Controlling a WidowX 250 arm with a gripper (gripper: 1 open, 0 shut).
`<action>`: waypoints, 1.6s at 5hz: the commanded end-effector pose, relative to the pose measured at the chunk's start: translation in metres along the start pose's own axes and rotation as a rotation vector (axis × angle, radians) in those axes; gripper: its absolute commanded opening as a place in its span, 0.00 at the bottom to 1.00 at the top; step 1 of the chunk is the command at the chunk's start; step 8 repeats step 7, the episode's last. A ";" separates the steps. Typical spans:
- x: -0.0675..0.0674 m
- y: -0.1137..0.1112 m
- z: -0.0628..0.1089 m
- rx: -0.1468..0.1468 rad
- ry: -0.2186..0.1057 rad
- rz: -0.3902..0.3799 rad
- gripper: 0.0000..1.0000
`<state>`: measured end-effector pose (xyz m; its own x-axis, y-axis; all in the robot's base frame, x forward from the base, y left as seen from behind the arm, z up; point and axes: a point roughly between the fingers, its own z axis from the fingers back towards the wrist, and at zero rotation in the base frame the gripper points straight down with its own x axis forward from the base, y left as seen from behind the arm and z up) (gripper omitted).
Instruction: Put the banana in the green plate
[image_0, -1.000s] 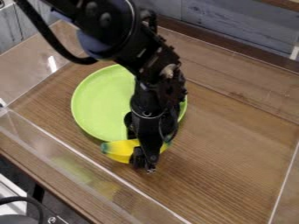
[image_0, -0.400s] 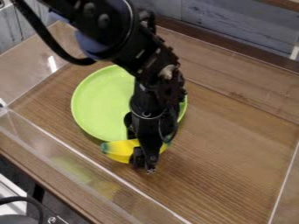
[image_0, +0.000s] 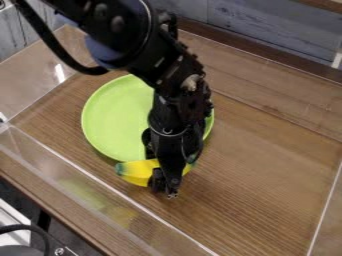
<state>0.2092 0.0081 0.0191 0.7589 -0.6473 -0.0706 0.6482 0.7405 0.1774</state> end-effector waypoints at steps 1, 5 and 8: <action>-0.002 0.002 0.000 0.004 -0.002 0.021 0.00; -0.002 0.002 0.000 0.007 -0.011 0.025 0.00; -0.001 0.002 -0.001 0.009 -0.015 0.028 0.00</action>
